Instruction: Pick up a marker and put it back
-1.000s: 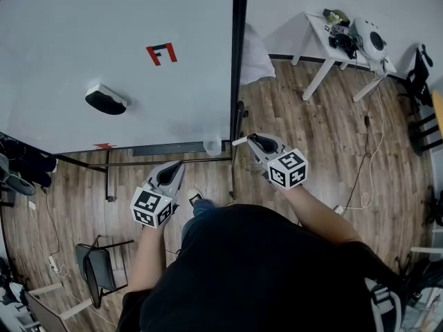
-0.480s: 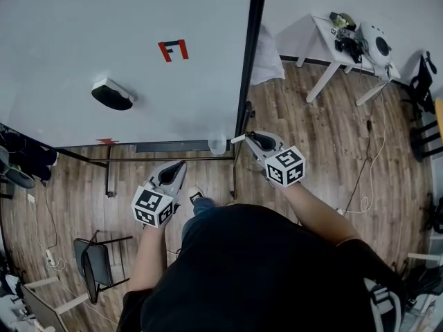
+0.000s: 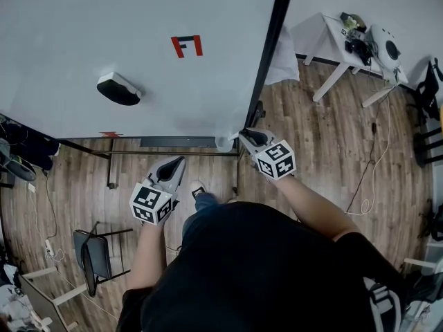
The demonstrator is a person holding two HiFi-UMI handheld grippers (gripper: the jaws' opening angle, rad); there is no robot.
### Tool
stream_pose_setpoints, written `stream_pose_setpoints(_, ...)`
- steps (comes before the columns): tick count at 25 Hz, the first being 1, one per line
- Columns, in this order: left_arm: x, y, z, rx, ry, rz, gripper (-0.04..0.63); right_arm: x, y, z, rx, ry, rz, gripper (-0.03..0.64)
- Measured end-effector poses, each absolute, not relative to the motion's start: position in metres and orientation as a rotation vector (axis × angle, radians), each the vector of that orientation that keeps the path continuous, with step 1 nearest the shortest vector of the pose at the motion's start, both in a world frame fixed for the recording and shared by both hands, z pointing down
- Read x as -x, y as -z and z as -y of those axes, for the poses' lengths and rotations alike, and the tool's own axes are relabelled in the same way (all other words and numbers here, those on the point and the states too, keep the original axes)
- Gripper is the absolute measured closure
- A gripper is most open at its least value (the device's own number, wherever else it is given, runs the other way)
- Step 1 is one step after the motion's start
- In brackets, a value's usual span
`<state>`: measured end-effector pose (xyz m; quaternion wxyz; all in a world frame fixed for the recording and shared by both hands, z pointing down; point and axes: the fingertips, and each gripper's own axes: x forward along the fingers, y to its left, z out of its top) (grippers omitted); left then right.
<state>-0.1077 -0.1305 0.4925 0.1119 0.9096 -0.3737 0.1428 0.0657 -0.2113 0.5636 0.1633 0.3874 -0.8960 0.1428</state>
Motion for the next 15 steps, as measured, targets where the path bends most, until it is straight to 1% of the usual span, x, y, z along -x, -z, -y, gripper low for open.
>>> stream_pose_setpoints(15, 0.128, -0.504, 0.14, -2.621, -0.44, 1.12, 0.584, -0.039, -0.633, 0.229, -1.01, -0.462, 2.459, 0.557)
